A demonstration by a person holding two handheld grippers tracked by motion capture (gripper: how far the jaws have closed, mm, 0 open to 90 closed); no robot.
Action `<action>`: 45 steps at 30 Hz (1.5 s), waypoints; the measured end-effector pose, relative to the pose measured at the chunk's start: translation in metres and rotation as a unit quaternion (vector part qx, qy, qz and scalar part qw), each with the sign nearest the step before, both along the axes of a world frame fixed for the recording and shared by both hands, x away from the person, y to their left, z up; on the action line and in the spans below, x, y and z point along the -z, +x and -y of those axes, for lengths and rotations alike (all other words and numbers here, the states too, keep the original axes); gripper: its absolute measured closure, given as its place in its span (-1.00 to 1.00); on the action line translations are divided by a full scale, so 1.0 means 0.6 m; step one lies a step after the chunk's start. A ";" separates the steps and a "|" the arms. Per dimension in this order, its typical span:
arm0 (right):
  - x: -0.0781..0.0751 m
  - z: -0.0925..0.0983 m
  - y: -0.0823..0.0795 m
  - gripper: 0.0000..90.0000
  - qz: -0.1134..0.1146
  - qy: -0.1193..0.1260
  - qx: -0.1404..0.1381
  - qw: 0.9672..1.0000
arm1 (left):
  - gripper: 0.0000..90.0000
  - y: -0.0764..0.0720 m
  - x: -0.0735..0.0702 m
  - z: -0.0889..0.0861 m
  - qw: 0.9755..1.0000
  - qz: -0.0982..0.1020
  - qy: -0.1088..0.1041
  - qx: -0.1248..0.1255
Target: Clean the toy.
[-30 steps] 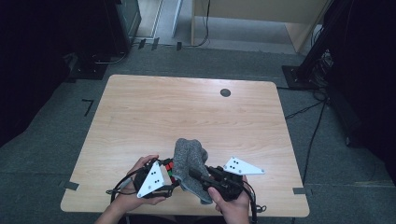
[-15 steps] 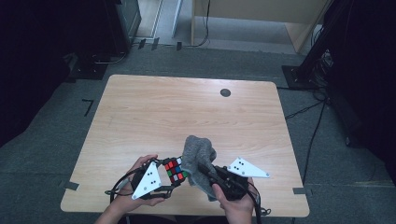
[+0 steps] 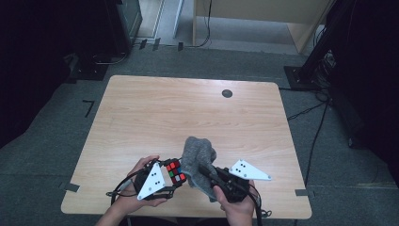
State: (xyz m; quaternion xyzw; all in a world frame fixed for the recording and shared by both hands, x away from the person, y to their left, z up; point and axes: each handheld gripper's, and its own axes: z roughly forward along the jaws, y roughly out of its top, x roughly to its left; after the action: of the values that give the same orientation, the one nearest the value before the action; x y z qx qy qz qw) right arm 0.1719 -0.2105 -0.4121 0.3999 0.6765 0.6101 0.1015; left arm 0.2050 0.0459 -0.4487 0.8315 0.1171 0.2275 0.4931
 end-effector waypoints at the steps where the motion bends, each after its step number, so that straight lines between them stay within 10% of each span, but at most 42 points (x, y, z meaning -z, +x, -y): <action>1: -0.005 -0.009 -0.004 0.79 0.008 0.000 -0.017 1.000 | -0.24 0.000 -0.001 0.000 1.000 -0.004 -0.006 0.004; 5: 0.003 -0.019 -0.003 0.79 0.013 -0.028 -0.010 0.999 | -0.24 -0.004 -0.011 -0.008 1.000 -0.005 -0.025 0.017; 8: 0.018 0.006 0.013 0.79 -0.017 -0.065 0.048 0.997 | -0.24 0.001 -0.018 -0.018 0.998 -0.013 -0.053 0.016; 13: 0.005 0.011 0.004 0.78 0.000 -0.018 0.025 1.000 | -0.24 0.006 -0.008 -0.014 1.000 -0.007 -0.016 -0.005; 17: -0.009 -0.022 -0.011 0.76 0.017 -0.013 -0.034 0.999 | -0.24 0.003 -0.009 -0.010 0.999 -0.018 -0.033 0.008; 25: 0.028 0.013 0.016 0.78 -0.030 -0.048 0.047 0.997 | -0.24 0.009 -0.009 -0.017 0.999 -0.020 -0.039 -0.003; 31: -0.002 -0.024 -0.016 0.77 0.034 -0.042 0.001 0.999 | -0.24 0.005 0.000 -0.005 1.000 -0.018 -0.020 0.005; 39: 0.034 0.008 0.014 0.77 -0.027 -0.055 0.057 0.997 | -0.24 0.007 -0.011 -0.017 0.999 -0.025 -0.044 0.007; 45: 0.001 -0.012 -0.010 0.74 0.023 -0.013 0.000 1.000 | -0.24 0.006 0.004 -0.007 1.000 -0.019 -0.010 -0.002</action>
State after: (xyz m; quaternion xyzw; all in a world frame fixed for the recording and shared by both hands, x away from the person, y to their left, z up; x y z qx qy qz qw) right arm 0.1659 -0.2030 -0.4127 0.3847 0.6821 0.6098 0.1222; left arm 0.2088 0.0498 -0.4513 0.8307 0.1302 0.2114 0.4983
